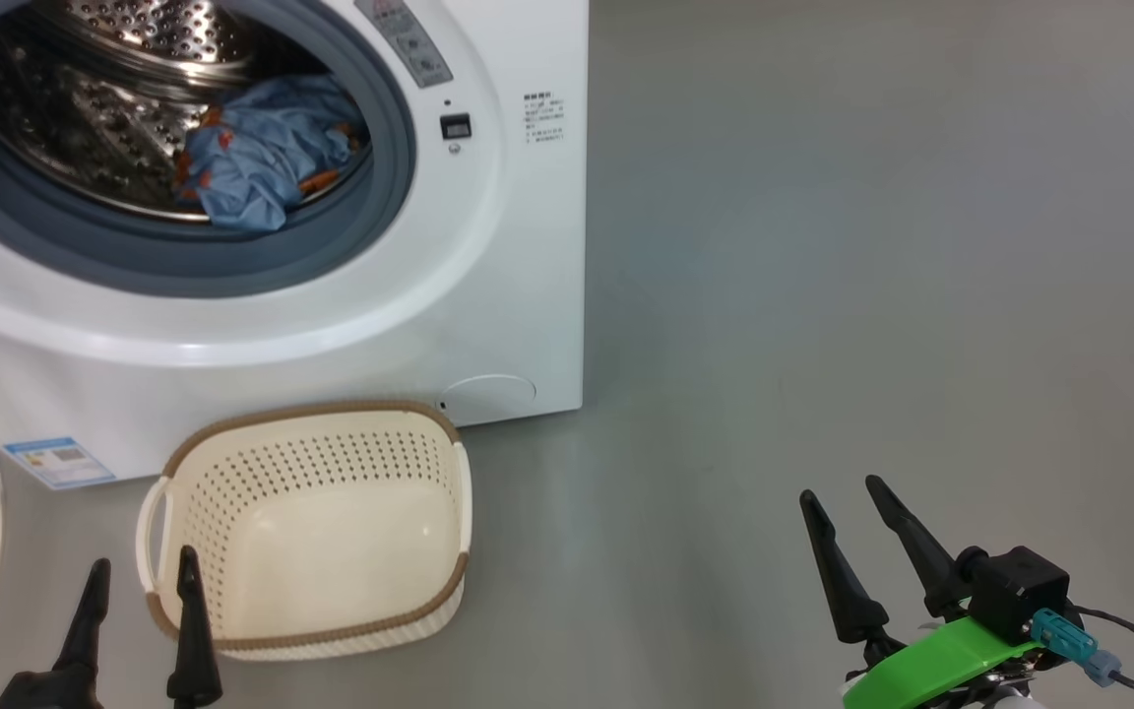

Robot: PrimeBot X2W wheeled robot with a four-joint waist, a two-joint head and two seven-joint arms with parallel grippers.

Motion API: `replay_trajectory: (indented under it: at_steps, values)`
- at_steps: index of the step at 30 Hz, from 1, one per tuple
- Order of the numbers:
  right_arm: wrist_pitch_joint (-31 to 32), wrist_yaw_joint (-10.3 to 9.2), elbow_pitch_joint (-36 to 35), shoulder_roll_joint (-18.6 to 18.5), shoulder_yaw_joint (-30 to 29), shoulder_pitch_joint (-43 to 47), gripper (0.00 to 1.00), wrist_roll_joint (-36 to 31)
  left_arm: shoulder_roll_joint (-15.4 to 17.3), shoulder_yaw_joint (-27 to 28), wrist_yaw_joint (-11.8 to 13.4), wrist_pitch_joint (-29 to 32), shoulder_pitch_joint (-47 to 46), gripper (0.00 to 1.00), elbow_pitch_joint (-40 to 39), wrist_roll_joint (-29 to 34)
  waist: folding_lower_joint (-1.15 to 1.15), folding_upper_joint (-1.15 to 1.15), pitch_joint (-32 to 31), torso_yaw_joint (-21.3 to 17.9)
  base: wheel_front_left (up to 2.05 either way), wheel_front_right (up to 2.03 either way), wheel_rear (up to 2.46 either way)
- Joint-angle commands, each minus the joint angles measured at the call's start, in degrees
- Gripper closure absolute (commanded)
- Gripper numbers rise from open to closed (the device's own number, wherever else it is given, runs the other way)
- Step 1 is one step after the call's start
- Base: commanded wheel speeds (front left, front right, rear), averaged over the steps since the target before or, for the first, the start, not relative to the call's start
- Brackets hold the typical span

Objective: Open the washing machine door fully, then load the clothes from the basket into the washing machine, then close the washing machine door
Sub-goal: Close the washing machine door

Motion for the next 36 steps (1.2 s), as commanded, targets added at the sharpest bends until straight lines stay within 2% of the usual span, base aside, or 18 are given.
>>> replay_trajectory:
  at_steps: [1, 10, 18, 36]
  values:
    - [-0.3, 0.56, -1.5, -0.2, 1.0, -1.3, 0.00, -0.4, 0.6, 2.1, 0.4, -0.4, -2.2, 0.00, -1.4, 0.3, 0.00, 0.00, 0.0, 0.0, -1.45, 1.45, 0.00]
    - [-0.3, 0.56, -1.5, 0.0, 0.7, -1.1, 0.00, -0.5, 0.6, 2.6, 0.2, -0.4, -2.2, 0.00, -1.4, 0.3, 0.00, 0.00, -0.7, 0.1, -0.76, 0.76, 0.00]
    - [-0.3, 0.56, -1.4, -0.4, 0.6, -0.7, 0.00, -0.6, 0.6, 2.0, -0.6, -0.4, -1.5, 0.00, -2.1, 0.8, 0.00, 0.00, -1.5, 0.2, -0.01, 0.01, 0.00]
    - [-0.3, 0.56, -2.3, -0.6, 0.1, -0.3, 0.00, -1.8, 0.6, 1.4, -0.2, -0.4, -0.9, 0.00, -2.1, 0.4, 0.00, 0.00, -1.6, 1.2, 0.00, 0.00, 0.00]
